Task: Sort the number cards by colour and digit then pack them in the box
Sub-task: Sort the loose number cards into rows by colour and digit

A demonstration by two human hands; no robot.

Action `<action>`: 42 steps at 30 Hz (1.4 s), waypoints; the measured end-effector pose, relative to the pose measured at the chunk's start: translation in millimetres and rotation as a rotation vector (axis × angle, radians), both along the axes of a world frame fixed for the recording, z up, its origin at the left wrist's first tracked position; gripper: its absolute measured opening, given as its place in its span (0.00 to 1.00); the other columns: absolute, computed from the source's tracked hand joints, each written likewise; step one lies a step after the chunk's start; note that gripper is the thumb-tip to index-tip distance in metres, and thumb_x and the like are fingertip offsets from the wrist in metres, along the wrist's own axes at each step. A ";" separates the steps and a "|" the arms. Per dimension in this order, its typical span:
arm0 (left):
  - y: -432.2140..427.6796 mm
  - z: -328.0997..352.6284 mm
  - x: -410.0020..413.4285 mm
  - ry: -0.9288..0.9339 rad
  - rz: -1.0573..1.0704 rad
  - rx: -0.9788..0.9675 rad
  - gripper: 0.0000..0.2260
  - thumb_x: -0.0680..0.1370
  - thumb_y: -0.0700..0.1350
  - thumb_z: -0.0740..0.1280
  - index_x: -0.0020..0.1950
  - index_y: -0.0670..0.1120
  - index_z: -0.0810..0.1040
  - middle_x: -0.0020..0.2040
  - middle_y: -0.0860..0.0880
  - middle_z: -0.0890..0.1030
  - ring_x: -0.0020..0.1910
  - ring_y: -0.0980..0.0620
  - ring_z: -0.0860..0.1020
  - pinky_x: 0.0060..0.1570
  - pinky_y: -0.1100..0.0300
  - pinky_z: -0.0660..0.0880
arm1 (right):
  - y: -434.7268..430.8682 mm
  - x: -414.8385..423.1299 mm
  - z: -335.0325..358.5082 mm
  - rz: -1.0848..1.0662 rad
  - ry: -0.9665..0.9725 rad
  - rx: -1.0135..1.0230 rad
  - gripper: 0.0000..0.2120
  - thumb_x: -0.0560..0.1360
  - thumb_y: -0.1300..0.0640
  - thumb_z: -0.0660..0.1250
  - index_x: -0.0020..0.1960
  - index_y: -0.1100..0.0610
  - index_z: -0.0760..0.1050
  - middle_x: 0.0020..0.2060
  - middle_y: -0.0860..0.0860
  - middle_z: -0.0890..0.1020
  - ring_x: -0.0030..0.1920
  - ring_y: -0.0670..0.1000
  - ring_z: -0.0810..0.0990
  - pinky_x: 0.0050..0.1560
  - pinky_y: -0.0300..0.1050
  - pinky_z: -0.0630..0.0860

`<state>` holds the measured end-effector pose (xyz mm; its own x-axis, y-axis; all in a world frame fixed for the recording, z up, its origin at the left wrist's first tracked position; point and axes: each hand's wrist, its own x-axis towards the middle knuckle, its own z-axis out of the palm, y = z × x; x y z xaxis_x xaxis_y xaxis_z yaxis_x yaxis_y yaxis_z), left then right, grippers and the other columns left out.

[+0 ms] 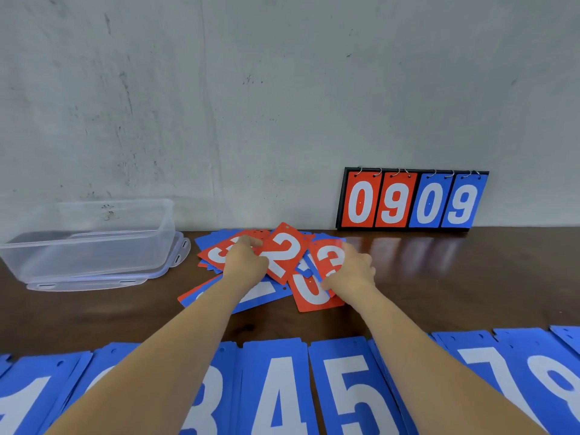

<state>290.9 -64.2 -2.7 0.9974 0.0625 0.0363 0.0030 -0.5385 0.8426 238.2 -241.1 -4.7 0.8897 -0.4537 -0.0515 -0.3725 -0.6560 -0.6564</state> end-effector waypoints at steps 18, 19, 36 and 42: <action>48.8 40.8 -72.7 0.048 0.088 -0.161 0.08 0.77 0.40 0.67 0.38 0.45 0.72 0.40 0.45 0.78 0.42 0.45 0.76 0.51 0.48 0.79 | -15.1 -42.8 39.4 -0.033 -0.251 0.385 0.05 0.78 0.64 0.64 0.48 0.56 0.76 0.51 0.54 0.80 0.51 0.55 0.79 0.47 0.48 0.78; 51.9 43.2 -79.5 0.035 0.095 -0.174 0.08 0.77 0.41 0.67 0.39 0.44 0.73 0.42 0.43 0.79 0.42 0.44 0.77 0.51 0.47 0.79 | -14.5 -47.1 42.7 -0.029 -0.259 0.400 0.04 0.78 0.64 0.65 0.48 0.56 0.76 0.51 0.54 0.80 0.51 0.55 0.79 0.47 0.47 0.78; 121.6 52.2 -212.3 -0.102 0.109 -0.231 0.09 0.78 0.44 0.68 0.39 0.44 0.76 0.35 0.47 0.75 0.33 0.50 0.70 0.38 0.58 0.70 | 7.4 -149.2 66.8 0.017 -0.400 0.487 0.12 0.76 0.63 0.68 0.59 0.61 0.77 0.55 0.54 0.80 0.53 0.52 0.77 0.51 0.44 0.76; 156.6 48.6 -261.4 -0.133 0.064 -0.286 0.05 0.78 0.44 0.68 0.42 0.48 0.81 0.37 0.50 0.82 0.34 0.53 0.75 0.42 0.60 0.74 | 25.1 -201.7 61.6 0.043 -0.414 0.685 0.09 0.75 0.62 0.69 0.56 0.60 0.79 0.50 0.53 0.83 0.46 0.50 0.81 0.43 0.41 0.75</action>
<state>29.5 92.5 45.9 0.9787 0.1518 0.1379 -0.0908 -0.2817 0.9552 36.5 -216.0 56.9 0.9134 -0.4057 0.0320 0.0060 -0.0650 -0.9979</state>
